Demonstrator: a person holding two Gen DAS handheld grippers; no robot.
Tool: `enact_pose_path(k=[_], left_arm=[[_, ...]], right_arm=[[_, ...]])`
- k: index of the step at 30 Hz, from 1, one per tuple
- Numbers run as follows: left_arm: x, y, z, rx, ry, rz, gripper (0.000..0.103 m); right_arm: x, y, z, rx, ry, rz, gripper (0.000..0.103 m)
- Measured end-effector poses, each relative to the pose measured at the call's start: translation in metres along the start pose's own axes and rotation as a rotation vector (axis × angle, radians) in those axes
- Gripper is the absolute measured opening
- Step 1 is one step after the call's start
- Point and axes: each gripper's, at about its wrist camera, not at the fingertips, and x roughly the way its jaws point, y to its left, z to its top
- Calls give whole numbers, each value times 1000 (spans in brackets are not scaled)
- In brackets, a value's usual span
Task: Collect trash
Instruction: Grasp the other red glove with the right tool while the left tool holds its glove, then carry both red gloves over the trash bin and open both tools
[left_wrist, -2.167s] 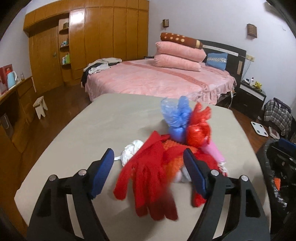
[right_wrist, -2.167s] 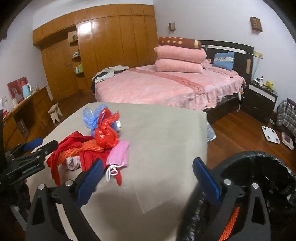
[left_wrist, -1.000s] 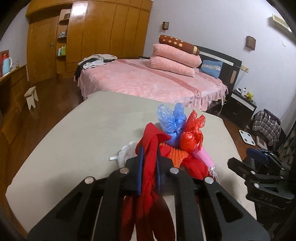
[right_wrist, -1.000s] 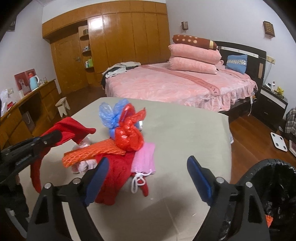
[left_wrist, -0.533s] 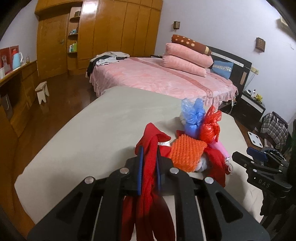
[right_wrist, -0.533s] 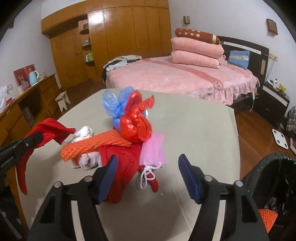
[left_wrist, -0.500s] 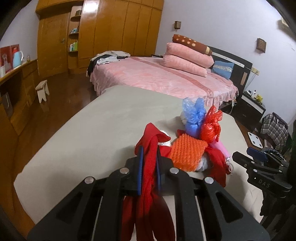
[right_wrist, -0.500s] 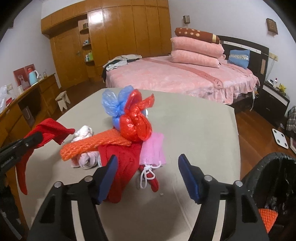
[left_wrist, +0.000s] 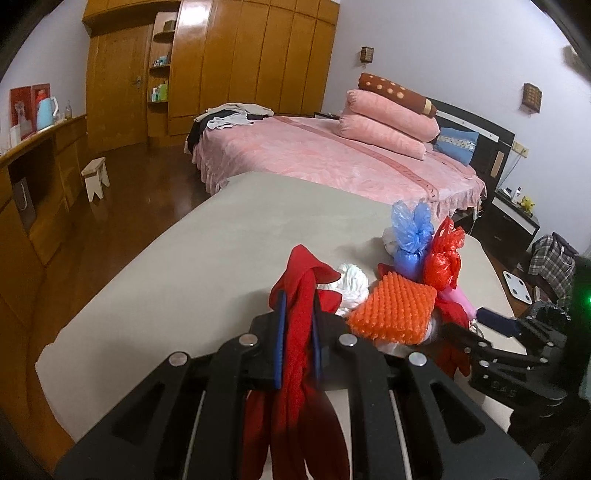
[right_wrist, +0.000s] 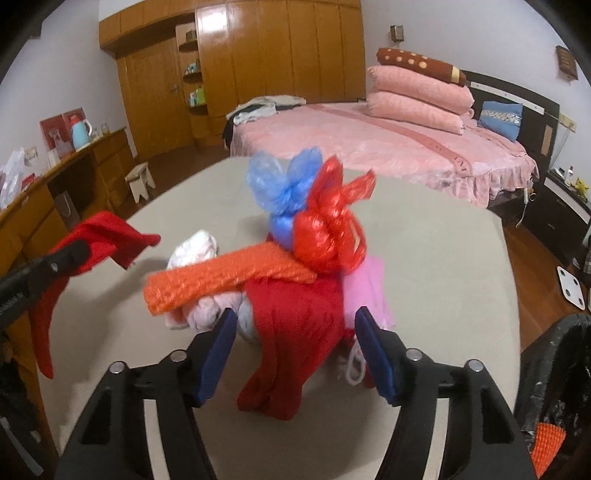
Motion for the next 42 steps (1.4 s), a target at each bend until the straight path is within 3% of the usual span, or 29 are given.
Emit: enact_pose_path(k=[1,5,7,23,42], left_arm=[[0,0,0,3,0,-2,11],[-1,-2,0,8,1,-16,11],[-2,-2,0,11,-1,-19,11],[-25,-27,14,45,-46,-69,11],[-64,-78,28,103,-99,-140,11]], right_arm=[[3,0,-1,-1,9,2,50],[7,-2,-2,-5,46,59,17],[0,-4,-2,-5,40,77,13],[-80,-15,24,53,-83,190,13],[-160,-44,28,67,-219,163,13]])
